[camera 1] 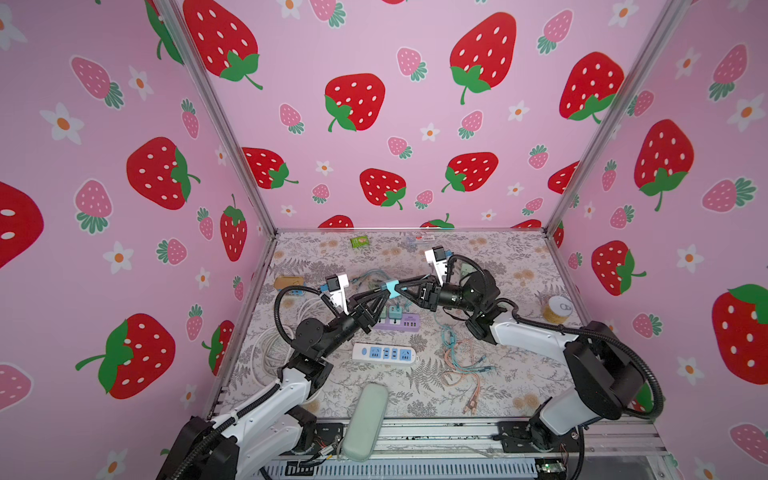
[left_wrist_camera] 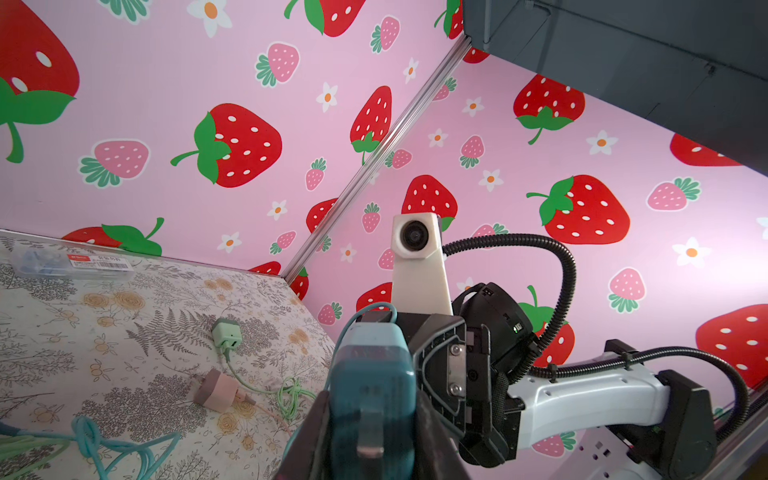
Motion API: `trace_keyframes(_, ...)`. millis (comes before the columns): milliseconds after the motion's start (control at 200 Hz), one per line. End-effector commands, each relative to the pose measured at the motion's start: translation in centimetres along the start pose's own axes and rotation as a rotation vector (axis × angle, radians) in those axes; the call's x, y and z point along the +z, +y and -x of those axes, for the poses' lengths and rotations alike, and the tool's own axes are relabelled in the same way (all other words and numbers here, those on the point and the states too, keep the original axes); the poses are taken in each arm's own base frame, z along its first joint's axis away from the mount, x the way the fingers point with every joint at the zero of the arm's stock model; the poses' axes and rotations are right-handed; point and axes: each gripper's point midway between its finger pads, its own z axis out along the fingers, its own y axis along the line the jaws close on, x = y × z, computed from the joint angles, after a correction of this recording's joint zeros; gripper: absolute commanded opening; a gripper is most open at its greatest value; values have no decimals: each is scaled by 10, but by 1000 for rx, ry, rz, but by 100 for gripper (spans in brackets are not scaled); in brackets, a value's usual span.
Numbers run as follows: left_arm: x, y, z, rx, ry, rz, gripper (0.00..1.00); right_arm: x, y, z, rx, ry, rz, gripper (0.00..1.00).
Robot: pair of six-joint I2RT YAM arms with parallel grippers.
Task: Insert the plug
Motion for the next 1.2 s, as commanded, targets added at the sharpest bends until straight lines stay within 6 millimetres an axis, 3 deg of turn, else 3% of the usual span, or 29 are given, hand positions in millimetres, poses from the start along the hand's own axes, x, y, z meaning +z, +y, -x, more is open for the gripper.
trace_keyframes(0,3,9,-4,10,23,40,1,4,48,2,-68,29,176,22)
trace_keyframes(170,3,1,-2,24,30,14,0,3,52,-4,-65,63,209,32)
trace_keyframes(355,4,-10,2,30,32,-33,0,3,53,-7,-58,75,224,36)
trace_keyframes(715,8,-7,-1,3,51,-36,0,0,65,-6,-62,79,276,37)
trace_keyframes(875,12,-1,-3,-31,64,-32,0,-2,69,-3,-73,66,284,27)
trace_keyframes(945,11,2,-1,-46,60,-23,5,-3,68,-1,-77,50,268,21)
trace_keyframes(960,10,3,0,-47,57,-20,10,-4,68,0,-80,48,265,21)
trace_keyframes(1195,-2,11,8,-61,48,32,33,-11,56,5,-110,31,169,15)
